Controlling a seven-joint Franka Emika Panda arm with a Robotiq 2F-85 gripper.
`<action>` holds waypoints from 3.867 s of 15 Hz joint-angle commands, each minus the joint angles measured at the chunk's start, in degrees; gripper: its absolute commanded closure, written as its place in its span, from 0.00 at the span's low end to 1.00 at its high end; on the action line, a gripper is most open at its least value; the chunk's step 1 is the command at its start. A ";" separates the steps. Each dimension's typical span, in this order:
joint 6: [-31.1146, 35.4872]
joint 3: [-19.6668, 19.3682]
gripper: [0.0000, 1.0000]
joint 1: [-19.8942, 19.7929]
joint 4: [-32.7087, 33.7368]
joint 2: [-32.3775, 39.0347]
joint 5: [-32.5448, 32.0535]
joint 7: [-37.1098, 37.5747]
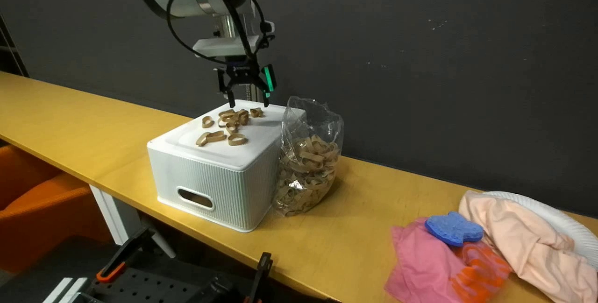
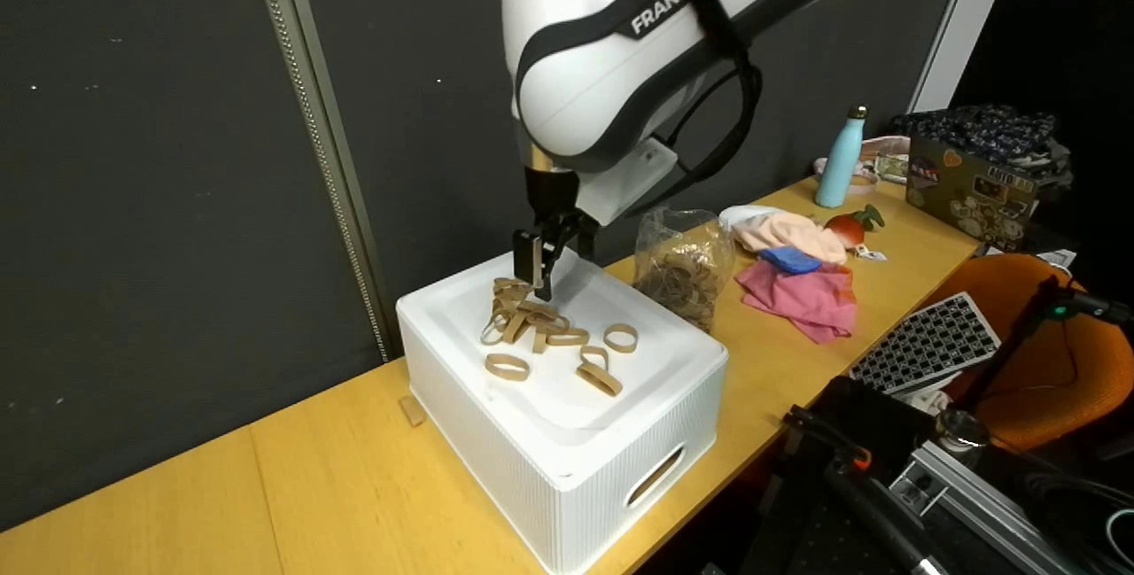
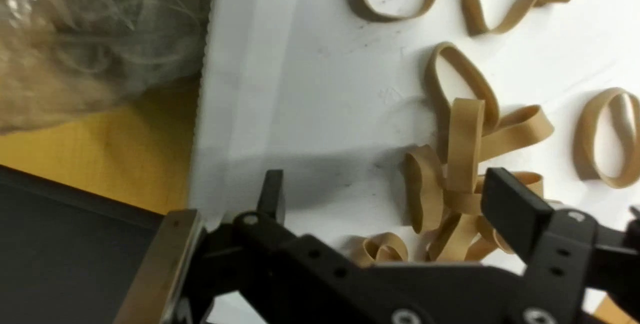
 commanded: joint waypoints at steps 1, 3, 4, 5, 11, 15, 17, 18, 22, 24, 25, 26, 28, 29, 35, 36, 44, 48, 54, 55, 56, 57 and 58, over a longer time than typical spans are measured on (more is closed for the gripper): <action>-2.67 1.03 0.00 1.49 8.35 6.43 1.16 -1.42; -2.57 1.39 0.00 2.28 9.49 7.78 1.23 -1.30; -2.50 1.57 0.00 2.55 9.49 7.91 1.50 -1.24; -2.41 1.75 0.00 2.75 9.31 7.92 1.74 -1.28; -3.06 1.51 0.00 2.91 5.02 4.74 2.75 -0.62; -3.18 1.47 0.26 2.89 4.22 5.07 2.86 -0.50; -2.88 1.47 0.42 3.05 3.18 4.73 2.72 -0.27; -2.66 1.45 0.50 3.01 2.70 4.74 2.76 -0.28; -1.98 1.49 0.79 3.08 0.11 2.79 2.93 0.00; -1.64 1.60 0.95 3.28 -1.69 1.07 2.79 0.22; -1.65 1.63 0.99 3.28 -2.41 0.34 2.82 0.27; -1.77 1.61 1.00 3.32 -3.16 -0.53 2.78 0.41; -2.33 1.45 1.00 3.31 -4.45 -2.47 2.60 0.77; -2.69 1.32 0.99 3.18 -5.08 -3.72 2.48 0.82; -6.54 -1.57 0.99 -0.27 -3.67 -8.92 2.27 -0.36; -7.05 -2.27 0.99 -1.29 -3.36 -9.65 2.48 -0.67; -6.97 -6.40 0.99 -7.62 -4.39 -11.84 3.22 -1.80; -6.15 -6.60 0.99 -8.28 -6.67 -12.25 3.52 -1.53; -5.50 -7.77 0.99 -9.48 -8.72 -11.74 4.42 -2.07; -5.76 -7.93 0.99 -9.66 -8.24 -11.30 4.39 -1.93; -5.87 -8.05 0.99 -9.83 -7.70 -10.94 4.38 -1.82; -6.04 -8.07 0.99 -10.01 -7.23 -10.94 4.65 -1.92; -6.21 -8.18 0.99 -10.10 -6.93 -10.96 4.52 -1.75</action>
